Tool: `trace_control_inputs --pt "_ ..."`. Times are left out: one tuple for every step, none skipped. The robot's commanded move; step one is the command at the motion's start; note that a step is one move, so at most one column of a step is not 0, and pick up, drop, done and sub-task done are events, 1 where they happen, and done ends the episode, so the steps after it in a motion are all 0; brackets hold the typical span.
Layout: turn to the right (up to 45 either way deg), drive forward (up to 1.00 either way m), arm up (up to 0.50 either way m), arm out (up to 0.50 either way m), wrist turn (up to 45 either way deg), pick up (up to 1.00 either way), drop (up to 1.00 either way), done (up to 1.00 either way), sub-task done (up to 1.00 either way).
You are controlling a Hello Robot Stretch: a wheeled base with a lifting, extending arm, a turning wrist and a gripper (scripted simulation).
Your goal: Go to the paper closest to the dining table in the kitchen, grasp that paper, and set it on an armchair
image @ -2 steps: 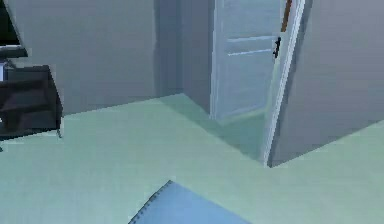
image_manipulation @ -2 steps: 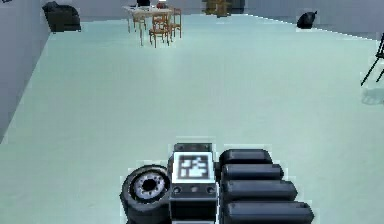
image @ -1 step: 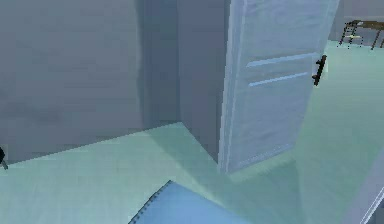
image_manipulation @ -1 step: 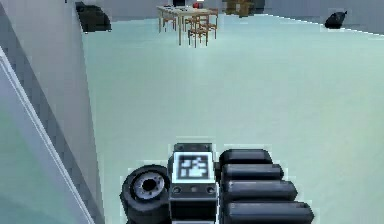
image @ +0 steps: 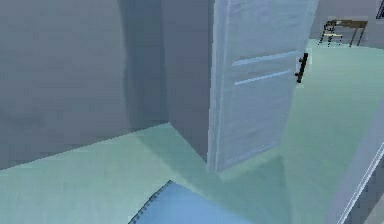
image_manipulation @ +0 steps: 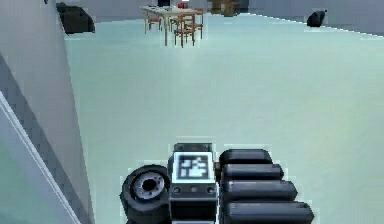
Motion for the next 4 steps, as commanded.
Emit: trace_control_inputs --pt "0.0 0.55 0.0 0.0 0.0 0.0 0.0 0.0 0.0" --pt "45.0 0.0 0.0 0.0 0.0 0.0 0.0 0.0 0.0" --pt "6.0 0.0 0.0 0.0 0.0 0.0 0.0 0.0 0.0" --pt "0.0 1.0 0.0 0.0 0.0 0.0 0.0 0.0 0.0"
